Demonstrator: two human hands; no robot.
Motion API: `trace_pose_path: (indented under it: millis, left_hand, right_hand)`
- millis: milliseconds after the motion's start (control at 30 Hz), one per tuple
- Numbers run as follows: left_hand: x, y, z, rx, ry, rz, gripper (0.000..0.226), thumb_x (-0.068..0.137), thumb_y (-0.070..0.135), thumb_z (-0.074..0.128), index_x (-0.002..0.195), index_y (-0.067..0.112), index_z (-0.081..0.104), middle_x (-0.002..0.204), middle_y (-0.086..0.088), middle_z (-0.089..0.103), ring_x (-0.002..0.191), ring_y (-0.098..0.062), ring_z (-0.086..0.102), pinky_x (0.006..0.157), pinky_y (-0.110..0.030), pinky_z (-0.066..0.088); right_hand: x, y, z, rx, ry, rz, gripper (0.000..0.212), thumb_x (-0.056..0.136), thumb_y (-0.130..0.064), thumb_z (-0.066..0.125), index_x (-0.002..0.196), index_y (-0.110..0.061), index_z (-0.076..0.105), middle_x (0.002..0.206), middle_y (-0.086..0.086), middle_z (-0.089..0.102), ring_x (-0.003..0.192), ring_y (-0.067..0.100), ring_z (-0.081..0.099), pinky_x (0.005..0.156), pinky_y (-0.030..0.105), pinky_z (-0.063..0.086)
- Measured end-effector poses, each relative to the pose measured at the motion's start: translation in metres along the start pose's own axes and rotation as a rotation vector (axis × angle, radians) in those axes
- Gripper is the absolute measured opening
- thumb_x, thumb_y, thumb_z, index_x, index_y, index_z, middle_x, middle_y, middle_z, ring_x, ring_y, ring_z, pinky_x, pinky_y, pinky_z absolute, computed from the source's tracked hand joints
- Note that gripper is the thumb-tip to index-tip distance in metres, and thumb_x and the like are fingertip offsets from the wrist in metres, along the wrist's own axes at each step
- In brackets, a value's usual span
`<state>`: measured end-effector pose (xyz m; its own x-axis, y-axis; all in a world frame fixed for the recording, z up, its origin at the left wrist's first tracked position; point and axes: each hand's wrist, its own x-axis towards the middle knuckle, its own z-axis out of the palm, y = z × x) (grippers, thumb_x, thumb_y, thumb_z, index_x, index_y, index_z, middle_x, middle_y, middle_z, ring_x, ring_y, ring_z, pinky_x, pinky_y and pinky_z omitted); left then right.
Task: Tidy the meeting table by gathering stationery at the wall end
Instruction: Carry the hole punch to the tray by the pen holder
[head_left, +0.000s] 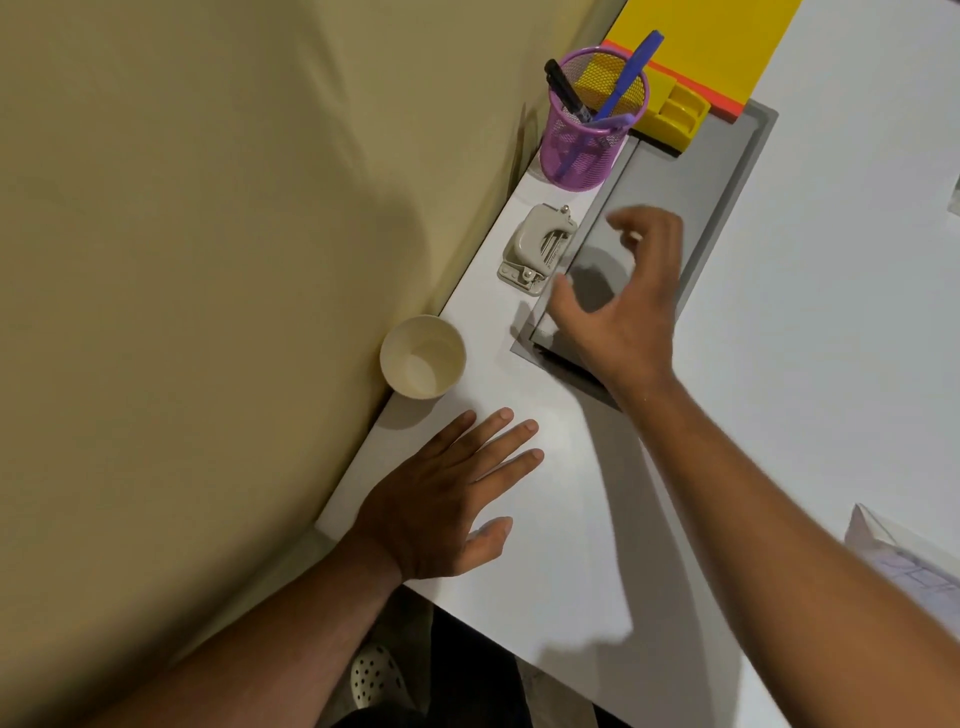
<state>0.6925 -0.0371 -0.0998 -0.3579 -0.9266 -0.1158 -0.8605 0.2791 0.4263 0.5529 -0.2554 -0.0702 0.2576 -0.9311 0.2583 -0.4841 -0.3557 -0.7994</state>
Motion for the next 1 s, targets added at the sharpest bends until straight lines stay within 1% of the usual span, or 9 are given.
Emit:
trace_pose_path:
  millis: [67, 100, 200, 267, 367, 667, 767, 900, 1000]
  left_hand:
    - [0.0, 0.0, 0.0, 0.0, 0.009, 0.0, 0.072, 0.096, 0.043, 0.057, 0.162, 0.021, 0.038, 0.175, -0.001, 0.021, 0.164, -0.021, 0.009, 0.131, -0.048, 0.019]
    - [0.0, 0.0, 0.0, 0.003, 0.011, -0.003, 0.072, 0.095, 0.043, 0.057, 0.162, 0.02, 0.038, 0.174, -0.003, 0.025, 0.163, -0.021, 0.012, 0.131, -0.048, 0.019]
    - [0.0, 0.0, -0.002, 0.004, 0.001, -0.012, 0.073, 0.094, 0.044, 0.059, 0.16, 0.018, 0.041, 0.163, -0.005, 0.044, 0.158, -0.024, 0.029, 0.129, -0.049, 0.022]
    - [0.0, 0.0, -0.002, 0.005, 0.008, -0.017, 0.071, 0.092, 0.045, 0.061, 0.156, 0.017, 0.047, 0.156, -0.004, 0.051, 0.15, -0.026, 0.039, 0.127, -0.046, 0.027]
    - [-0.003, 0.0, 0.0, 0.02, 0.017, -0.027, 0.067, 0.091, 0.047, 0.062, 0.15, 0.017, 0.053, 0.149, -0.004, 0.057, 0.143, -0.026, 0.046, 0.125, -0.038, 0.024]
    - [-0.006, -0.001, 0.006, 0.039, 0.038, -0.038, 0.051, 0.09, 0.041, 0.064, 0.132, 0.013, 0.065, 0.13, -0.008, 0.071, 0.126, -0.027, 0.062, 0.12, -0.039, 0.038]
    - [-0.005, -0.002, 0.006, 0.053, 0.051, -0.018, 0.048, 0.091, 0.041, 0.063, 0.129, 0.011, 0.067, 0.128, -0.008, 0.072, 0.125, -0.027, 0.062, 0.122, -0.039, 0.035]
    - [-0.006, -0.003, 0.006, 0.073, 0.095, 0.029, 0.043, 0.09, 0.038, 0.067, 0.12, 0.009, 0.069, 0.113, -0.01, 0.072, 0.114, -0.029, 0.061, 0.118, -0.042, 0.038]
    - [-0.004, 0.0, -0.002, 0.101, 0.022, 0.024, 0.039, 0.092, 0.039, 0.064, 0.11, 0.006, 0.073, 0.107, -0.015, 0.074, 0.107, -0.035, 0.064, 0.114, -0.045, 0.039]
  right_hand:
    - [-0.026, -0.016, -0.004, 0.116, 0.04, 0.032, 0.056, 0.076, -0.026, 0.074, 0.121, -0.001, 0.051, 0.121, 0.007, 0.051, 0.111, 0.023, 0.056, 0.096, 0.038, 0.055]
    - [-0.039, -0.022, -0.003, 0.167, -0.035, 0.073, 0.06, 0.075, -0.026, 0.075, 0.125, -0.004, 0.049, 0.124, 0.006, 0.051, 0.113, 0.02, 0.057, 0.097, 0.034, 0.055]
    - [-0.064, -0.027, 0.007, 0.235, -0.389, 0.181, 0.101, 0.071, -0.035, 0.09, 0.153, -0.02, 0.032, 0.152, -0.002, 0.043, 0.139, 0.009, 0.046, 0.113, 0.022, 0.044]
    - [-0.068, -0.027, 0.015, 0.227, -0.517, 0.189, 0.129, 0.065, -0.046, 0.097, 0.163, -0.029, 0.015, 0.162, -0.008, 0.034, 0.148, 0.007, 0.036, 0.119, 0.028, 0.038]
    - [-0.067, -0.032, 0.027, 0.188, -0.583, 0.133, 0.141, 0.058, -0.056, 0.098, 0.165, -0.027, 0.011, 0.163, -0.008, 0.036, 0.147, 0.013, 0.038, 0.12, 0.043, 0.04]
    - [-0.072, -0.05, 0.06, 0.178, -0.494, 0.049, 0.086, 0.07, -0.035, 0.095, 0.142, -0.017, 0.053, 0.136, -0.002, 0.064, 0.122, 0.014, 0.06, 0.1, 0.035, 0.054]
    - [-0.074, -0.054, 0.062, 0.159, -0.453, 0.089, 0.078, 0.071, -0.033, 0.094, 0.138, -0.02, 0.056, 0.131, -0.004, 0.066, 0.117, 0.012, 0.061, 0.094, 0.03, 0.054]
    - [-0.074, -0.059, 0.046, 0.165, -0.393, 0.134, 0.073, 0.073, -0.035, 0.093, 0.135, -0.022, 0.055, 0.126, -0.009, 0.066, 0.108, 0.0, 0.056, 0.084, 0.009, 0.044]
    - [-0.082, -0.07, 0.018, 0.159, -0.375, 0.188, 0.074, 0.074, -0.034, 0.092, 0.136, -0.024, 0.053, 0.125, -0.015, 0.061, 0.11, 0.0, 0.055, 0.086, 0.009, 0.042]
